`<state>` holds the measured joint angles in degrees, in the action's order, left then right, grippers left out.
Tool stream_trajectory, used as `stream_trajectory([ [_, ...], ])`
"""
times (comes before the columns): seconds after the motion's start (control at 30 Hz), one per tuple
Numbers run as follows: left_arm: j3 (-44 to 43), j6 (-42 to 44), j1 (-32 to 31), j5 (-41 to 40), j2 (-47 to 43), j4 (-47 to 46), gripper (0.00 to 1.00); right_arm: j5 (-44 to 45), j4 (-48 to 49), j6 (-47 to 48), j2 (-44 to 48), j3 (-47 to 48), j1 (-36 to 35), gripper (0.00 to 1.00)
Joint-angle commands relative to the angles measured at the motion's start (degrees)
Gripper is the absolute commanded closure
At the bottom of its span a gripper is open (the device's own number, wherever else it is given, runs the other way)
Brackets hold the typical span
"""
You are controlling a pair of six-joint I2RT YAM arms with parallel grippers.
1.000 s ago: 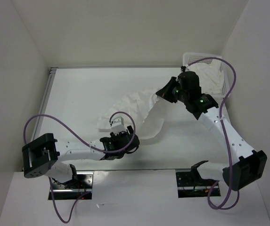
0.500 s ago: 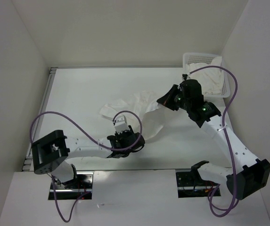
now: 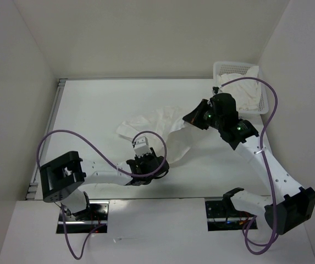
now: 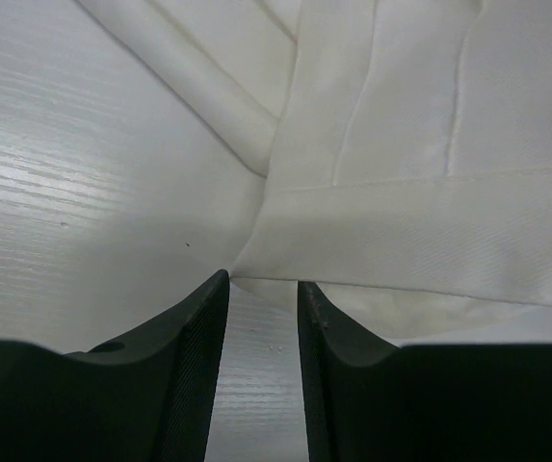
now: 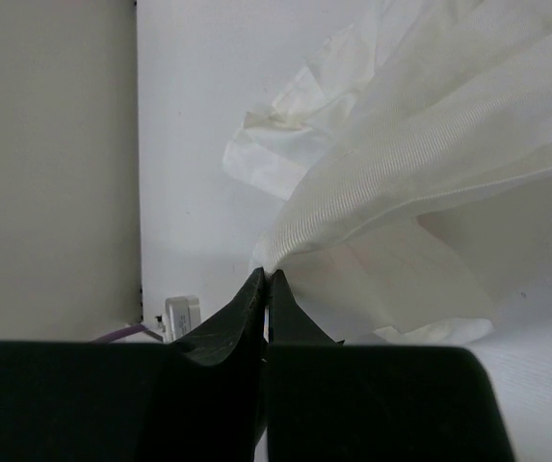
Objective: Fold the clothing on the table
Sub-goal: Fold the skirt
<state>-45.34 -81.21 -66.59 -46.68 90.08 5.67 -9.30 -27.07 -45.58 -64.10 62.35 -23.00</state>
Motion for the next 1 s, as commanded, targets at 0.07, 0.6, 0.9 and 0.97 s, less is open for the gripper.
stream_trajectory([
  [0.07, -0.81, -2.28, -0.12, -2.8, 1.41, 1.7, 0.58, -1.25, 1.49, -0.47, 1.96, 1.81, -0.46, 1.0],
  [0.6, -2.99, -1.15, -0.12, -7.9, 3.87, -1.34, 0.55, -3.44, 0.27, -1.53, 3.63, 2.34, -0.46, 1.0],
  [0.9, -3.0, -1.48, 1.72, -6.58, 8.71, -3.85, 0.75, -2.92, -1.66, -2.14, 5.65, 3.74, 0.06, 1.0],
  [0.97, -2.48, -3.42, 1.72, -7.54, 7.4, 0.02, 0.9, -2.39, -1.67, -1.62, 6.26, 3.75, 0.59, 1.0],
])
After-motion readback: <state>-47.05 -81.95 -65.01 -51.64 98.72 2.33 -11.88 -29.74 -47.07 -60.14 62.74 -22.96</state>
